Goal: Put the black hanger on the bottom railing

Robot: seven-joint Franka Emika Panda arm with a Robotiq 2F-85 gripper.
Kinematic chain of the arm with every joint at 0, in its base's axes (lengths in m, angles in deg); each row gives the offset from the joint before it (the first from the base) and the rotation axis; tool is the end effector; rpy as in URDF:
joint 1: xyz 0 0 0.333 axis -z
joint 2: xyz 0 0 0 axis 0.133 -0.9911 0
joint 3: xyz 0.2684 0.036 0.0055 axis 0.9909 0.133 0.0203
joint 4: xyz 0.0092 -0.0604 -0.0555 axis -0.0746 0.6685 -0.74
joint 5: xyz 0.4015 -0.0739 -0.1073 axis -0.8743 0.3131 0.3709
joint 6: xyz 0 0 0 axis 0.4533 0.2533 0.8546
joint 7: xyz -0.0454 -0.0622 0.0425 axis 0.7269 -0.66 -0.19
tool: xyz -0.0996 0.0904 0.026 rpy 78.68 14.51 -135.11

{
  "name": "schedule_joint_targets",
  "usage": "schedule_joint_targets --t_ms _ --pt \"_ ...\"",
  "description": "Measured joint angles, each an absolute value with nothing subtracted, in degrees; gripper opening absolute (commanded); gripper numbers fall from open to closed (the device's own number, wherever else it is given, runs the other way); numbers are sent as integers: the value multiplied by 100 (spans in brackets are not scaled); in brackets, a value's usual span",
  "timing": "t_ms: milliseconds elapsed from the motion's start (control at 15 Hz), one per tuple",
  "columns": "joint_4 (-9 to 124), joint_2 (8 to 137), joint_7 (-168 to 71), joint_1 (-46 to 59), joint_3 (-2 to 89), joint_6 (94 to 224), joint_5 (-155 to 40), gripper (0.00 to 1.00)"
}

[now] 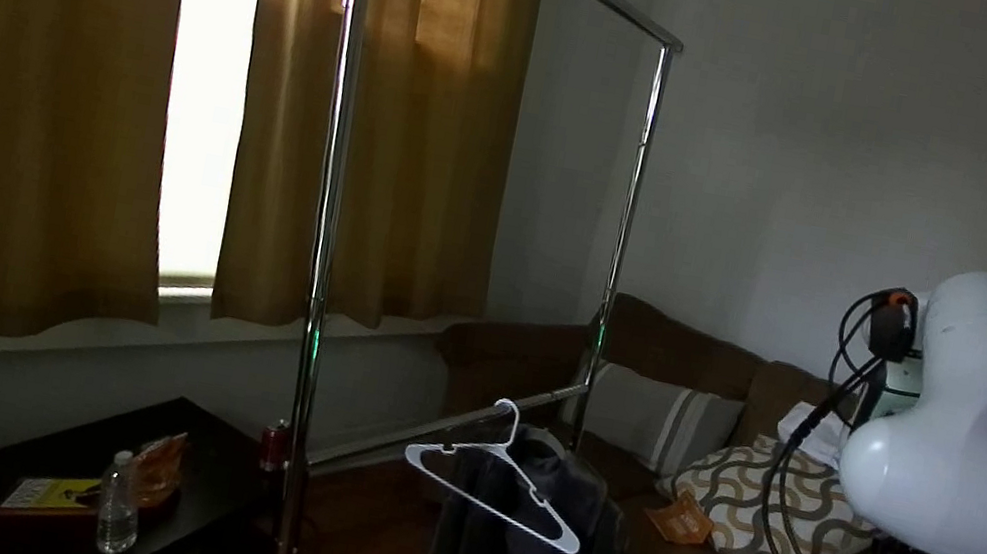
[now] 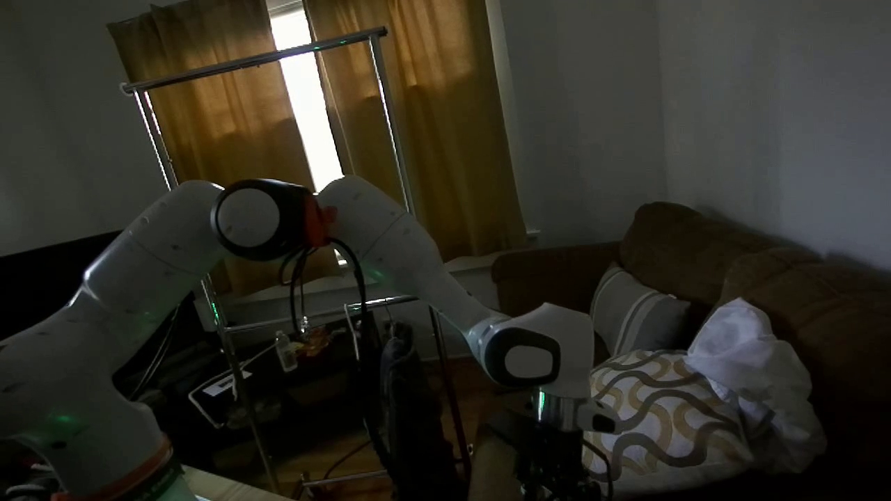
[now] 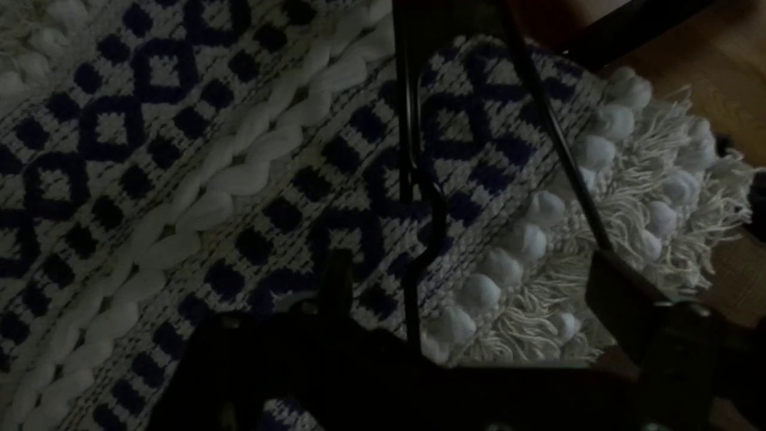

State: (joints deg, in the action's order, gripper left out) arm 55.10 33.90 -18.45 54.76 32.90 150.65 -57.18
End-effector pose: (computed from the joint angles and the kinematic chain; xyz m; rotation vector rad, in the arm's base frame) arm 0.2840 -0.5543 -0.0116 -2.9598 0.7838 0.6186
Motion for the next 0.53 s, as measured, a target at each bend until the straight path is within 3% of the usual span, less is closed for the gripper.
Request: schedule_joint_targets --t_ms 533 --pt "4786 2793 -1852 5989 3788 15567 -5895 97"
